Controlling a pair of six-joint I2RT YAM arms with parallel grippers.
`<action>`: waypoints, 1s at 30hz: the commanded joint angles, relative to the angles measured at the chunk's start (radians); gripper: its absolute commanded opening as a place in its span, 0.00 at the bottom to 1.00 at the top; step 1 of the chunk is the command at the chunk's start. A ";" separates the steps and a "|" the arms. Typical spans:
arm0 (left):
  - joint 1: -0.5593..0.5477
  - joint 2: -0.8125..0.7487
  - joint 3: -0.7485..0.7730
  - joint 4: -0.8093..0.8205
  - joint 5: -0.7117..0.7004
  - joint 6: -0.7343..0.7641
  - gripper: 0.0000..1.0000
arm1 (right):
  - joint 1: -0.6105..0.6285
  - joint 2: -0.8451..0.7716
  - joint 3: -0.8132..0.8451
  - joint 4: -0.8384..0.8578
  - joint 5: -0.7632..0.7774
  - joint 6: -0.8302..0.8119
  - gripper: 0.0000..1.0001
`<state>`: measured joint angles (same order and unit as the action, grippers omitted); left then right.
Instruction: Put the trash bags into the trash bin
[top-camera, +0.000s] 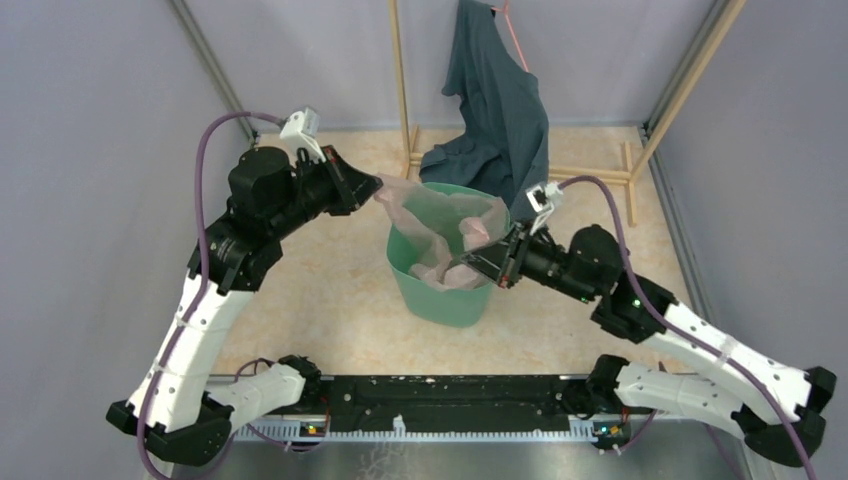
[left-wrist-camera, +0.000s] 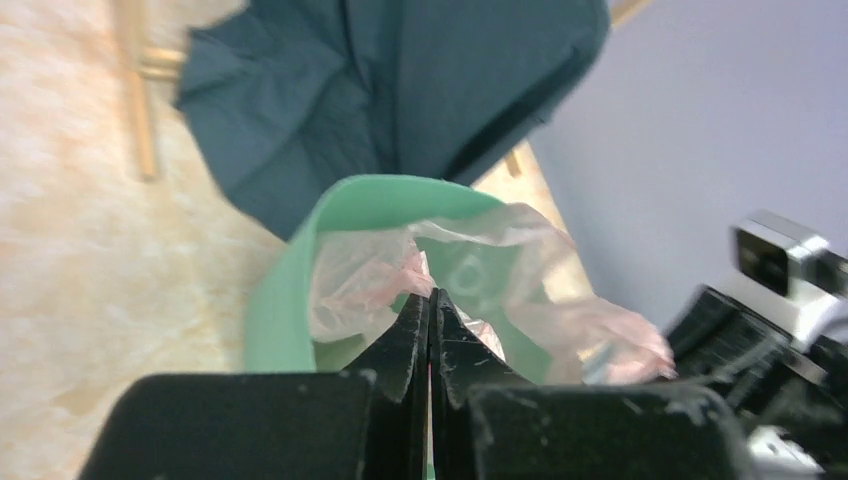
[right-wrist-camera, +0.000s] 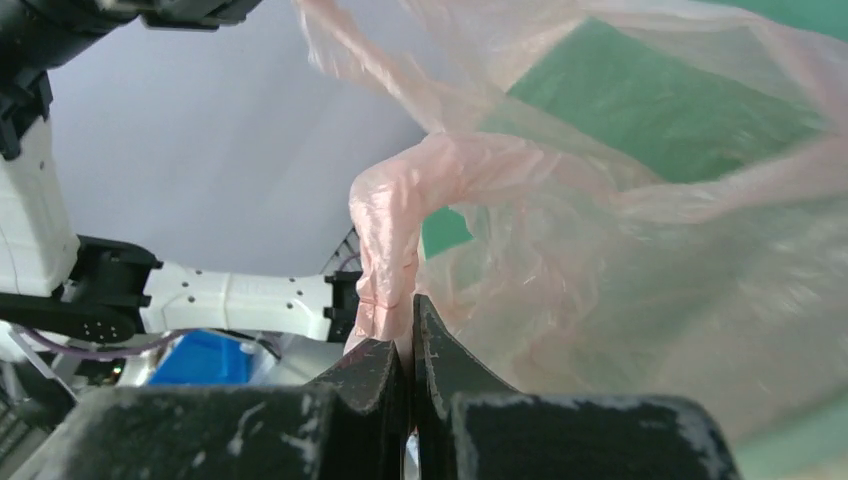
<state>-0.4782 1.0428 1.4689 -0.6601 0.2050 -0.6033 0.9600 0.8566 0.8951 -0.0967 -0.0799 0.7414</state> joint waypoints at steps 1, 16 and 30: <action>0.006 -0.021 0.056 -0.017 -0.212 0.114 0.00 | 0.003 -0.140 0.021 -0.193 0.127 -0.129 0.00; 0.006 -0.048 0.025 -0.086 -0.113 0.260 0.00 | -0.069 -0.046 0.088 -0.529 0.588 -0.246 0.00; 0.006 -0.021 0.201 -0.336 -0.264 0.216 0.00 | -0.265 0.156 0.121 -0.232 0.043 -0.403 0.00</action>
<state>-0.4755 0.9997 1.5723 -0.9268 0.0265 -0.3687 0.7067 0.9848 0.9134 -0.3603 0.0792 0.4107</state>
